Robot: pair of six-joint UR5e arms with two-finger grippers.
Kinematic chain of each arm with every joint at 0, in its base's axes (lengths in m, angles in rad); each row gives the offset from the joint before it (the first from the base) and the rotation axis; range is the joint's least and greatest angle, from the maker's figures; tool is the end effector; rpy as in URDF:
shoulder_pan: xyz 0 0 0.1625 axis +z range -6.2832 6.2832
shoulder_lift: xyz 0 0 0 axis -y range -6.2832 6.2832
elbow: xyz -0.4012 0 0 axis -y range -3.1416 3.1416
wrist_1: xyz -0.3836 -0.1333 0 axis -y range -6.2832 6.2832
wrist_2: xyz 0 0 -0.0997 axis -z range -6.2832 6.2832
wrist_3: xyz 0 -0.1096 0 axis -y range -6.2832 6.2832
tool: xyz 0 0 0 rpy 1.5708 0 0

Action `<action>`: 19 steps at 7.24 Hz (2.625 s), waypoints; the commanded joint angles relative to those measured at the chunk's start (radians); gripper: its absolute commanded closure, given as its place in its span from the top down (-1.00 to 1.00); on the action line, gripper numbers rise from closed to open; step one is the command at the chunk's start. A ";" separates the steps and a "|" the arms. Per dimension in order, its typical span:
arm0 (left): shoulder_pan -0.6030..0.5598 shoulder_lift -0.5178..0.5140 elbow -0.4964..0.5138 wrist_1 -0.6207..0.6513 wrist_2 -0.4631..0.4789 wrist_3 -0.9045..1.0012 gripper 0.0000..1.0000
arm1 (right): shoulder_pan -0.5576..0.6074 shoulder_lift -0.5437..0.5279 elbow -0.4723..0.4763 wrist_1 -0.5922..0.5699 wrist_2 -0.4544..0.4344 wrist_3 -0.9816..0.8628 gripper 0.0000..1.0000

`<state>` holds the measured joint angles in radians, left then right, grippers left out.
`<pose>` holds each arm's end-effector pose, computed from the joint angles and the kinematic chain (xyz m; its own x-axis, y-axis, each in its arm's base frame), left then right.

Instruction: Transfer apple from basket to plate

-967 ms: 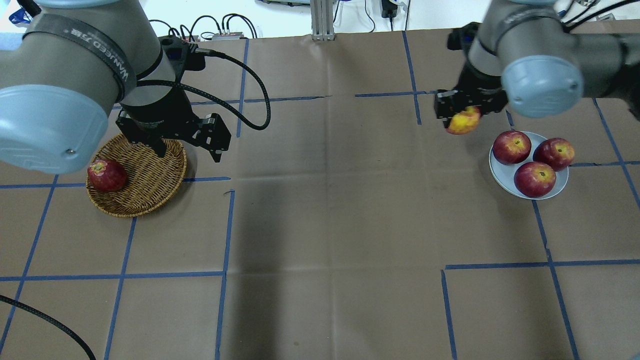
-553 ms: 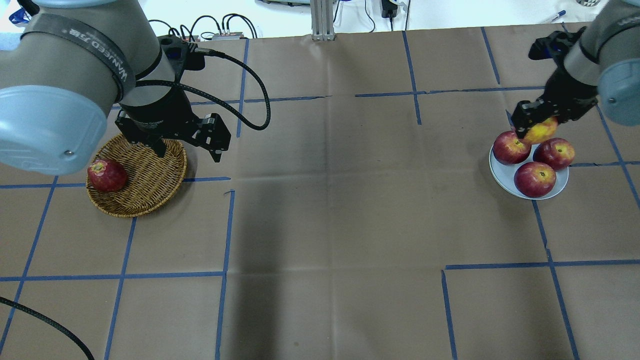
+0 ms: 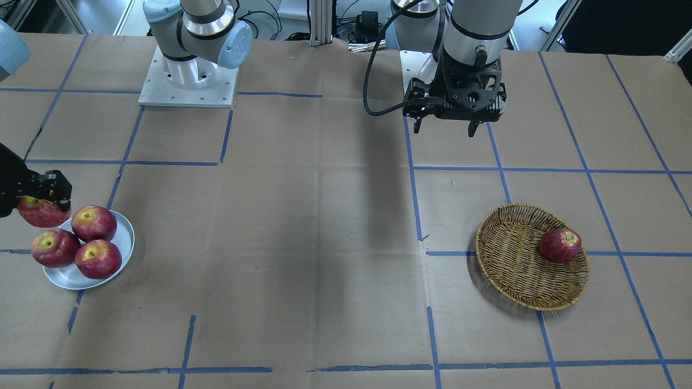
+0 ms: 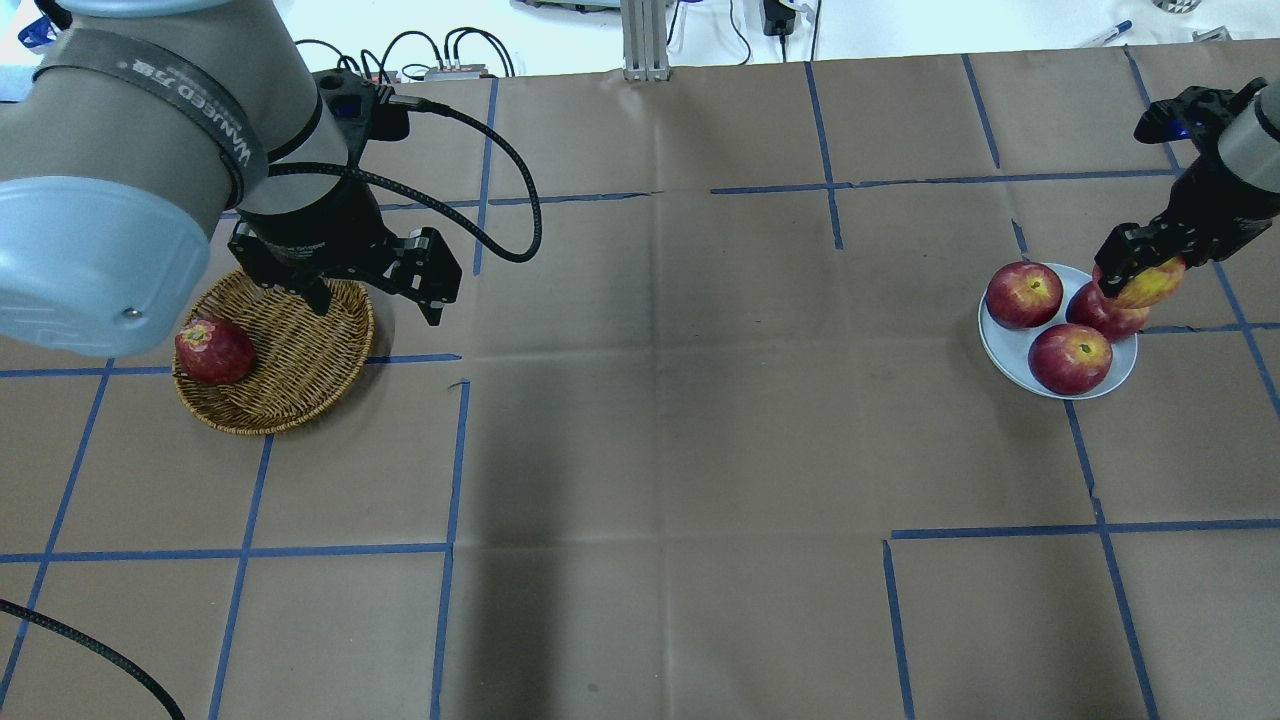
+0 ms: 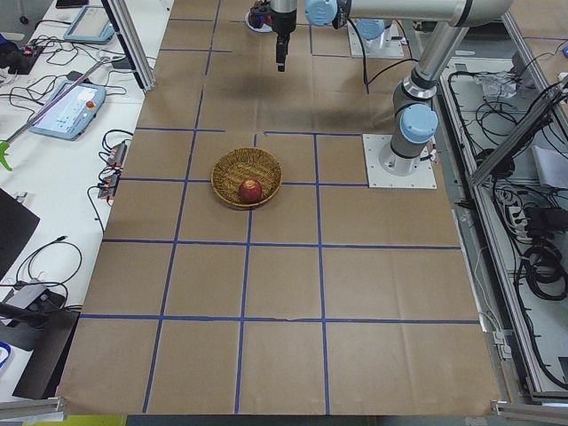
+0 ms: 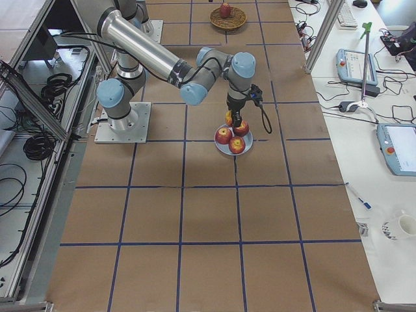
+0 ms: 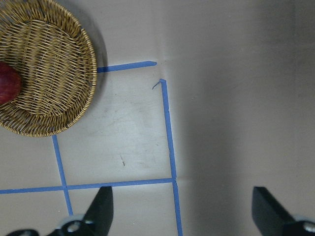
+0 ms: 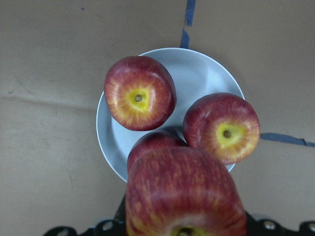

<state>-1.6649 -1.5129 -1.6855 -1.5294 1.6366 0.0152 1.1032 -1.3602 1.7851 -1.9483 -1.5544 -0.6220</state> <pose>-0.1685 -0.4439 0.4304 -0.9918 0.1099 -0.0655 0.1090 0.9939 0.0164 -0.1173 -0.5320 0.2825 -0.9874 -0.1527 -0.0409 -0.1539 0.9877 0.0290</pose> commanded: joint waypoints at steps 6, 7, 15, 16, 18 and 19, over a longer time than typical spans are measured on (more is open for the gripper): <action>0.001 0.002 -0.003 0.000 0.000 0.000 0.99 | 0.020 0.118 -0.003 -0.095 0.008 0.028 0.02; 0.001 0.002 -0.003 0.000 0.000 0.000 0.99 | 0.020 0.118 -0.003 -0.095 0.008 0.028 0.02; 0.001 0.010 -0.005 -0.009 -0.023 0.003 0.99 | 0.020 0.118 -0.003 -0.095 0.008 0.028 0.02; 0.001 0.011 -0.005 -0.009 -0.023 0.003 0.99 | 0.020 0.118 -0.003 -0.095 0.008 0.028 0.02; 0.007 0.011 -0.005 -0.023 -0.024 0.003 0.99 | 0.020 0.118 -0.003 -0.095 0.008 0.028 0.02; 0.008 0.011 -0.003 -0.032 -0.026 0.012 0.99 | 0.020 0.118 -0.003 -0.095 0.008 0.028 0.02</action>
<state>-1.6595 -1.5015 -1.6902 -1.5542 1.6130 0.0208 1.1229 -1.2425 1.7825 -2.0432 -1.5462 -0.5937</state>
